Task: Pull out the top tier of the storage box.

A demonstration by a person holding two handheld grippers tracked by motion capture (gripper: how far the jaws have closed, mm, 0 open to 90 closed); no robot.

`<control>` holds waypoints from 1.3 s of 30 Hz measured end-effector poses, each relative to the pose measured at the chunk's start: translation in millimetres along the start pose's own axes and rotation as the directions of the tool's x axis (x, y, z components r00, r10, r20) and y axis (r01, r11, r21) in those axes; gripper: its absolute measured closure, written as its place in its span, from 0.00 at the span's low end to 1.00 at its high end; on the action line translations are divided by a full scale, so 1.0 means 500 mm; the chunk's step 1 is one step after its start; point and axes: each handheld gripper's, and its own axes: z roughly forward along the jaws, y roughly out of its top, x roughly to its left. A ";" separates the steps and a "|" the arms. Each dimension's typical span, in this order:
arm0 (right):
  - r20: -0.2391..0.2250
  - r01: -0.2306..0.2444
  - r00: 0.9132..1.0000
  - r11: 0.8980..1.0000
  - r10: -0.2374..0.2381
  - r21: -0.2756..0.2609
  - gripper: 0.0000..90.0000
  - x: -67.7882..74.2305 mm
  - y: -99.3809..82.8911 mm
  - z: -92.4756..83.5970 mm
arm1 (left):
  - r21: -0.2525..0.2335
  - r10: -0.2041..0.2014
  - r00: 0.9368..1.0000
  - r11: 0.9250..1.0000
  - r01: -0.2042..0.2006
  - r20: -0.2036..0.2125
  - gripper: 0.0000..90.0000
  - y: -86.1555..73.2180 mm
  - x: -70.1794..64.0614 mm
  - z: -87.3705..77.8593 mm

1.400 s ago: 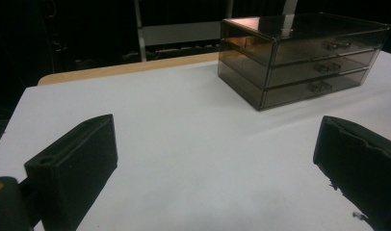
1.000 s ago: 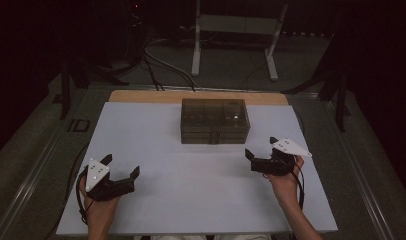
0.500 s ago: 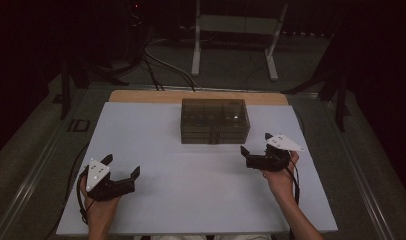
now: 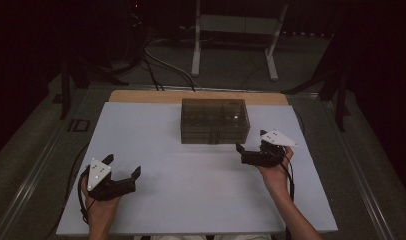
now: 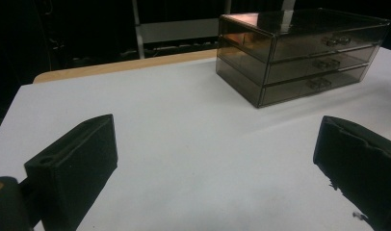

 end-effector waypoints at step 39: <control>-0.004 0.101 0.995 0.993 -0.101 0.055 0.00 0.031 0.032 0.054 | 0.003 0.007 1.000 1.000 -0.007 -0.003 0.04 -0.001 -0.001 0.003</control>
